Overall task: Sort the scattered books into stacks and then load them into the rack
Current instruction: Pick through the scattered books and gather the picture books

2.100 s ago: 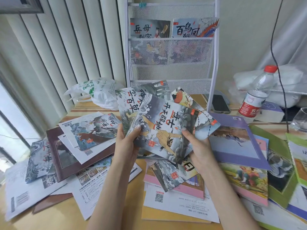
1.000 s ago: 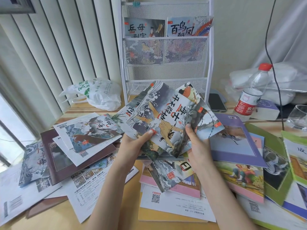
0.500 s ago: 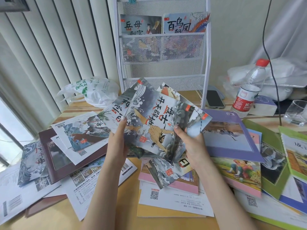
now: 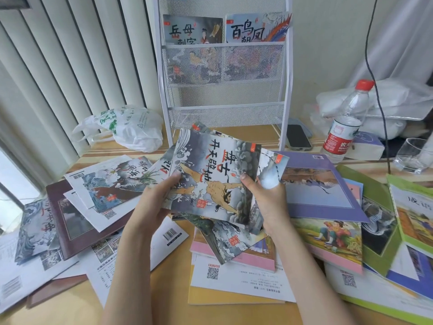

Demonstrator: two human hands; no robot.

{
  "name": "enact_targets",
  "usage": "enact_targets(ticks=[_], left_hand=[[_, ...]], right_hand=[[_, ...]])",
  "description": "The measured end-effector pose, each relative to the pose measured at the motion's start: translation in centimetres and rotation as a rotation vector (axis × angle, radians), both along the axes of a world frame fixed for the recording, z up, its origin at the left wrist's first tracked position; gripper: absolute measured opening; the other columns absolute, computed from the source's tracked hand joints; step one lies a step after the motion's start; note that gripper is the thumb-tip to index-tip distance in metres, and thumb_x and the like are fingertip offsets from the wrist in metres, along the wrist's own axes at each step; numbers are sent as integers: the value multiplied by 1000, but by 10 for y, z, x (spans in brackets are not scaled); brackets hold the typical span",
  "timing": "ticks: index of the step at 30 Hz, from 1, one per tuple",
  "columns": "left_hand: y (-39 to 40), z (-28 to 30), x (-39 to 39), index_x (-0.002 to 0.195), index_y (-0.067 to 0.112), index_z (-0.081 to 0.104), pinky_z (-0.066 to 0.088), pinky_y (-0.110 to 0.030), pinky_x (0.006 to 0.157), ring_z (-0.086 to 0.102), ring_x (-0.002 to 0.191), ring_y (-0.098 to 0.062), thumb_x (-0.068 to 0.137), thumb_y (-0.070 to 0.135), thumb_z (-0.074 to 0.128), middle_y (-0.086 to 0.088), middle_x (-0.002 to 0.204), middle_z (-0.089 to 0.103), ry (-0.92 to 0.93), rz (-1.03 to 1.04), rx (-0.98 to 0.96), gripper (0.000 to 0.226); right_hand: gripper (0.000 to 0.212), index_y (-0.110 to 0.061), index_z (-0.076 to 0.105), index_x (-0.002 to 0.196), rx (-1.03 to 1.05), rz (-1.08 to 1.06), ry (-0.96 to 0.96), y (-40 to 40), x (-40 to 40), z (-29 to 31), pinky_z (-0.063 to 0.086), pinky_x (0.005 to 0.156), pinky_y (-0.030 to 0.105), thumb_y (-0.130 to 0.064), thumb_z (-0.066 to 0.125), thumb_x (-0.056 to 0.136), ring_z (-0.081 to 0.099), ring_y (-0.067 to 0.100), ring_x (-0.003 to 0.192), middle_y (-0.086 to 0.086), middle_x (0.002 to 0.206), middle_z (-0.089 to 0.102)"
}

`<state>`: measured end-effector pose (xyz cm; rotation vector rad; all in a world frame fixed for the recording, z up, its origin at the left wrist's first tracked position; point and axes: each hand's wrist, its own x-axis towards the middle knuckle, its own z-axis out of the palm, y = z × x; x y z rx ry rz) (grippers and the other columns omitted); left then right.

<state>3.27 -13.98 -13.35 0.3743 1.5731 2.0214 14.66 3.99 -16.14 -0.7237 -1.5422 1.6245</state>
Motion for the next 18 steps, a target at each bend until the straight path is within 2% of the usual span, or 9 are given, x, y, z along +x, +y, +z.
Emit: enact_targets(ticks=[2, 3, 6, 8, 10, 13, 15, 17, 18], left_hand=[[0, -1, -1, 90, 3, 68, 56, -24, 53, 70, 60, -17, 88, 13, 62, -6, 74, 74, -3, 79, -65, 13], [1, -1, -2, 87, 2, 68, 57, -26, 57, 70, 60, -17, 88, 11, 62, -5, 73, 74, 4, 109, -72, 10], [3, -5, -5, 88, 6, 67, 54, -35, 72, 67, 66, -18, 86, 17, 66, -3, 72, 71, -35, 282, -65, 11], [4, -7, -11, 99, 6, 63, 50, -32, 65, 62, 68, -19, 83, 23, 68, -3, 76, 67, -105, 411, -67, 24], [5, -9, -16, 110, 5, 55, 47, -35, 65, 59, 76, -24, 77, 34, 70, -9, 88, 64, -140, 486, -75, 47], [5, -12, -16, 118, 5, 51, 49, -45, 81, 62, 90, -29, 59, 52, 66, -13, 103, 63, -118, 516, -160, 77], [5, -14, -15, 111, 4, 54, 47, -44, 79, 60, 87, -29, 66, 53, 64, -12, 94, 62, -89, 503, -224, 68], [7, -10, -8, 101, 0, 56, 45, -40, 71, 57, 77, -27, 81, 46, 60, -13, 80, 58, -61, 487, -237, 50], [8, -10, -7, 102, -3, 56, 47, -42, 72, 59, 80, -30, 85, 45, 58, -17, 83, 60, -44, 479, -259, 51]], right_hand=[[25, -20, 57, 85, -32, -64, -31, -1, 0, 3, 43, 67, 24, -38, 73, 78, 60, 11, 80, -5, 84, 63], [25, -22, 54, 88, -61, -89, -39, 0, 0, 3, 42, 68, 25, -43, 66, 83, 57, 7, 81, -8, 86, 59], [44, -19, 49, 127, -123, -151, 44, 1, -2, 2, 42, 93, 30, -47, 48, 93, 52, 11, 112, -7, 120, 55], [43, -19, 41, 136, -86, -192, 111, 3, -3, 7, 37, 96, 24, -37, 47, 97, 47, 7, 115, -10, 126, 48], [29, -18, 47, 124, 12, -227, 108, 7, -3, 18, 38, 88, 21, -28, 50, 96, 50, 7, 105, -5, 117, 53], [14, -9, 58, 98, 247, -320, 149, 12, -1, 41, 43, 70, 18, -20, 60, 91, 54, 9, 80, -1, 88, 61], [21, -2, 56, 85, 395, -415, 164, 16, 0, 60, 36, 60, 14, -21, 64, 88, 43, 9, 66, -3, 72, 53], [24, 0, 54, 91, 508, -440, 210, 16, 2, 79, 37, 64, 16, -20, 66, 87, 44, 6, 70, -2, 78, 53], [26, -2, 53, 99, 544, -411, 223, 15, 1, 88, 39, 68, 15, -19, 67, 86, 48, 3, 74, -5, 84, 54]])
